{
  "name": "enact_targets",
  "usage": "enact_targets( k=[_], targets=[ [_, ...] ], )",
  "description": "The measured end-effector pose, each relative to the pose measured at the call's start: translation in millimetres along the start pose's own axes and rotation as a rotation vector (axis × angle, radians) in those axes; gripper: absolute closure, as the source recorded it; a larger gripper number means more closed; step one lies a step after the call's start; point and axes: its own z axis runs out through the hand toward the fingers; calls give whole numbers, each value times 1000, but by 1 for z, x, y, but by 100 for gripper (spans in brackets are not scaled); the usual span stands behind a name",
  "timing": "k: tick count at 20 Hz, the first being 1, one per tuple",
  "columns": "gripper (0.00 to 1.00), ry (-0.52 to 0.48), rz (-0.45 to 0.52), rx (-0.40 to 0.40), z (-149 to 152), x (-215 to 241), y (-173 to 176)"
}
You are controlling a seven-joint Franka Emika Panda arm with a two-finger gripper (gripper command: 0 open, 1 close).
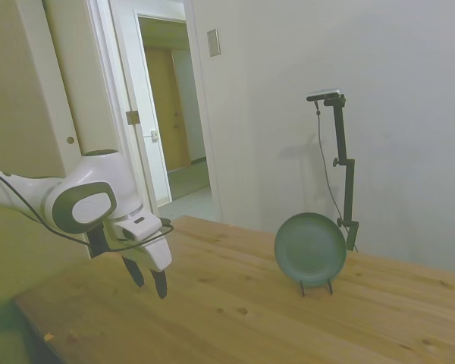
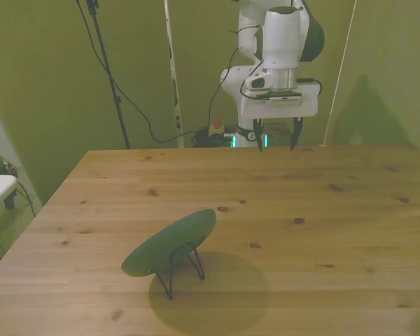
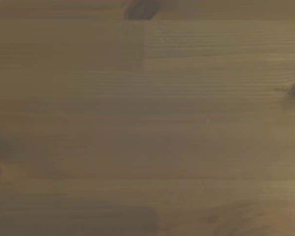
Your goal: Unload the plate
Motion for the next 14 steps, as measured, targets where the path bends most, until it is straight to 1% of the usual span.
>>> enact_targets(
  k=[2,3,6,8,10,14],
  targets=[
    [0,-10,2,-4,1,2,3],
    [0,0,19,10,-2,10,6],
    [0,80,110,93,-36,65,26],
    [0,120,140,126,-52,97,34],
    [0,159,152,153,-59,123,31],
    [0,221,174,186,-63,175,25]
  ],
)
